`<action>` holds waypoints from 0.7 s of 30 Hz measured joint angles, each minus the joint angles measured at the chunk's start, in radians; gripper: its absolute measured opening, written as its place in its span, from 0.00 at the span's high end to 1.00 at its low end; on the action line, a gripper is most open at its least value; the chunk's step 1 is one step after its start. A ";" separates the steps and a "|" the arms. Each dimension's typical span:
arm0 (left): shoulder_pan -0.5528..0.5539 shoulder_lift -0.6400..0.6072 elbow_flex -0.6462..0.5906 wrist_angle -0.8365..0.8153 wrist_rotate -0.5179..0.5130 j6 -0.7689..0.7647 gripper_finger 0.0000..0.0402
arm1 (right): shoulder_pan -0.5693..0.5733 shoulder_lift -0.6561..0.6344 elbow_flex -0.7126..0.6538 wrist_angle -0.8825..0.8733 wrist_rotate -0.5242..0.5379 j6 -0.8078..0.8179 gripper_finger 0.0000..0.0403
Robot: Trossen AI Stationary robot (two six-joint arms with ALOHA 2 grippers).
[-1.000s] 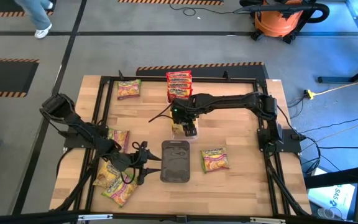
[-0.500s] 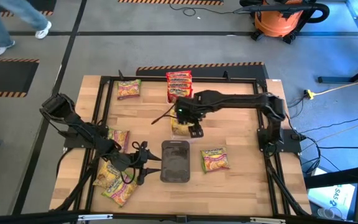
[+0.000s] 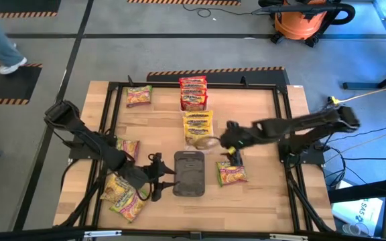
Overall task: Sort Maruchan noodles
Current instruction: Put the yellow noodle pack into the transparent bin
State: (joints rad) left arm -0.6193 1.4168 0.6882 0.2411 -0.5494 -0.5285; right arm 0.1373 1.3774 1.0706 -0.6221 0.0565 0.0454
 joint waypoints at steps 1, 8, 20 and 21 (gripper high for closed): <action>-0.003 -0.001 0.049 -0.099 0.016 -0.045 0.48 | 0.025 -0.037 -0.053 0.062 0.007 0.025 0.33; -0.053 -0.002 0.346 -0.790 0.244 -0.502 0.48 | 0.222 -0.163 -0.321 0.449 0.086 0.164 0.33; -0.319 0.061 0.413 -1.059 0.700 -1.319 0.48 | 0.444 -0.131 -0.402 0.684 0.278 0.222 0.33; -0.344 0.079 0.412 -1.055 0.724 -1.350 0.48 | 0.452 -0.123 -0.400 0.702 0.281 0.222 0.33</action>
State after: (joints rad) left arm -0.9629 1.4956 1.1004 -0.8142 0.1750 -1.8784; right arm 0.5895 1.2541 0.6706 0.0802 0.3375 0.2672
